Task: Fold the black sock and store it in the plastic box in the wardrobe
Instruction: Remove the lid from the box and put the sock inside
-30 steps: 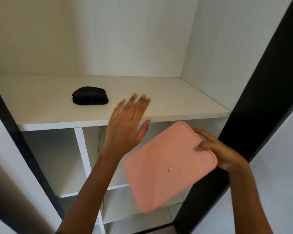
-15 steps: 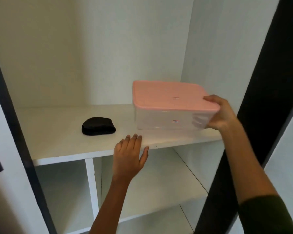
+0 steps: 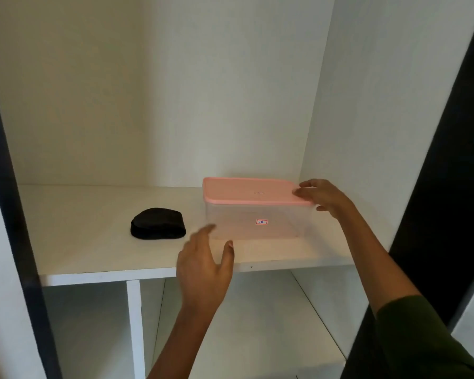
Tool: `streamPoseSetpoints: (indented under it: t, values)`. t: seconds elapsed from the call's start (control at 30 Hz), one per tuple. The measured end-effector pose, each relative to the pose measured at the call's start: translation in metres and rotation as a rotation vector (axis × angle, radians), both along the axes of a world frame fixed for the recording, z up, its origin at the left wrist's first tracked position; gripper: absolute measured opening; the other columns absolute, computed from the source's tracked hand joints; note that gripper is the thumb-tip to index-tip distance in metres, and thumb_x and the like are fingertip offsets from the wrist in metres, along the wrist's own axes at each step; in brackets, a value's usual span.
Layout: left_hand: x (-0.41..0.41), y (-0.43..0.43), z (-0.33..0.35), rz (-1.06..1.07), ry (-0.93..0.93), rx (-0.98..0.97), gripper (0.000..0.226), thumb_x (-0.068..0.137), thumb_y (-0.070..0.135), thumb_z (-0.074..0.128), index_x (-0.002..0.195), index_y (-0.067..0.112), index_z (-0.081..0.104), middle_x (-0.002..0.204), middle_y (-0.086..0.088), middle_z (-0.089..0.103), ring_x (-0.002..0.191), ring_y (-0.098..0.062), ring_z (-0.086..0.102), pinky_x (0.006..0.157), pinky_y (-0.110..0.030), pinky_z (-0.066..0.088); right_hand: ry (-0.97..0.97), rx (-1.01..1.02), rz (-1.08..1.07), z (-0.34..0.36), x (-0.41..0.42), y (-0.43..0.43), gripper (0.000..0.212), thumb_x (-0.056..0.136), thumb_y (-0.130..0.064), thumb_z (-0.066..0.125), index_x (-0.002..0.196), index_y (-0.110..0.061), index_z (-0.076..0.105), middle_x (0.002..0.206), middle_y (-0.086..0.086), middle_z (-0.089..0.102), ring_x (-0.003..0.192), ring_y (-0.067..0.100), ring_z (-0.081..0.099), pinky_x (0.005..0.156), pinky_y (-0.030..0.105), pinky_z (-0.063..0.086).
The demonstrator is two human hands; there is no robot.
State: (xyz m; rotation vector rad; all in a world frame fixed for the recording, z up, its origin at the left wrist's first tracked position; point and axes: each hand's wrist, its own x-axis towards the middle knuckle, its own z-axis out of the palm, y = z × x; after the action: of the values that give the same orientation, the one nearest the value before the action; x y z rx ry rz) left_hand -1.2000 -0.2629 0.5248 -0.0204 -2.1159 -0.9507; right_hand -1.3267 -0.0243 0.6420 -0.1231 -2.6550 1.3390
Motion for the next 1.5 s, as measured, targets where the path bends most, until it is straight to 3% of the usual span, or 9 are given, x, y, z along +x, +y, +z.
streamPoseSetpoints:
  t: [0.17,0.27,0.37,0.47,0.67,0.97,1.1,1.27,1.5]
  values:
    - [-0.034,0.008,0.033,-0.134,-0.237,0.115,0.117,0.072,0.039,0.077,0.151,0.004,-0.003,0.161,-0.01,0.005,0.149,-0.023,0.006,0.118,-0.031,0.013,0.473,0.418,0.175,0.008,0.015,-0.027,0.034,0.083,-0.015,0.069,0.116,-0.012,0.067,0.118,0.006,0.069,0.102,0.016,0.066,0.085,0.01,0.042]
    - [-0.06,0.007,0.048,-0.157,-0.283,0.271,0.139,0.058,0.045,0.084,0.15,0.009,-0.015,0.16,-0.01,0.01,0.148,-0.026,0.015,0.119,-0.038,0.022,0.521,0.49,0.496,0.016,0.037,-0.064,0.024,0.089,-0.016,0.061,0.11,-0.012,0.072,0.112,0.003,0.073,0.097,0.012,0.067,0.087,0.011,0.045]
    - [-0.07,0.004,0.05,-0.172,-0.297,0.429,0.128,0.056,0.043,0.086,0.151,0.013,0.007,0.146,-0.005,0.045,0.132,-0.024,0.045,0.103,-0.032,0.042,0.585,0.731,0.644,0.011,0.048,-0.095,0.028,0.091,-0.019,0.052,0.109,-0.012,0.071,0.11,0.005,0.074,0.1,0.02,0.068,0.089,0.031,0.052]
    - [-0.07,0.003,0.045,-0.181,-0.295,0.439,0.087,0.064,0.033,0.083,0.138,0.021,0.038,0.128,0.002,0.059,0.102,-0.014,0.054,0.081,-0.023,0.042,0.673,1.064,0.564,0.006,0.05,-0.11,0.029,0.088,-0.017,0.046,0.106,-0.016,0.069,0.099,0.007,0.073,0.09,0.027,0.066,0.066,0.031,0.048]
    - [-0.068,0.004,0.045,-0.204,-0.285,0.418,0.081,0.072,0.026,0.079,0.139,0.017,0.034,0.131,-0.003,0.054,0.099,-0.011,0.046,0.079,-0.024,0.039,0.726,1.349,0.564,0.008,0.055,-0.12,0.017,0.088,-0.01,0.05,0.096,-0.006,0.064,0.081,0.012,0.064,0.063,0.026,0.046,0.044,0.025,0.016]
    - [-0.071,0.001,0.044,-0.178,-0.28,0.408,0.086,0.067,0.031,0.083,0.137,0.017,0.036,0.131,-0.004,0.056,0.1,-0.014,0.052,0.08,-0.024,0.044,0.73,1.489,0.592,0.007,0.057,-0.116,0.025,0.092,-0.004,0.048,0.116,-0.006,0.053,0.091,0.011,0.067,0.06,0.023,0.041,0.042,0.026,0.02]
    - [-0.071,0.0,0.046,-0.171,-0.288,0.406,0.087,0.066,0.033,0.083,0.138,0.017,0.037,0.133,-0.005,0.055,0.114,-0.022,0.055,0.081,-0.023,0.043,0.688,1.46,0.59,0.009,0.055,-0.118,0.04,0.093,-0.009,0.052,0.132,-0.005,0.045,0.1,0.012,0.067,0.065,0.02,0.044,0.055,0.029,0.036]
    - [-0.071,-0.001,0.045,-0.176,-0.278,0.401,0.088,0.065,0.035,0.084,0.138,0.017,0.037,0.133,-0.004,0.055,0.117,-0.024,0.055,0.082,-0.025,0.045,0.71,1.57,0.585,0.013,0.06,-0.121,0.032,0.092,-0.004,0.051,0.123,-0.004,0.052,0.097,0.012,0.067,0.063,0.02,0.042,0.046,0.025,0.03]
    - [-0.072,-0.001,0.045,-0.166,-0.278,0.374,0.089,0.064,0.034,0.084,0.137,0.014,0.037,0.13,-0.007,0.058,0.114,-0.028,0.059,0.088,-0.034,0.05,0.98,1.625,0.464,-0.011,0.047,-0.113,0.032,0.067,-0.014,0.081,0.095,-0.004,0.07,0.045,0.0,0.045,0.036,0.012,0.03,0.038,0.019,0.019]
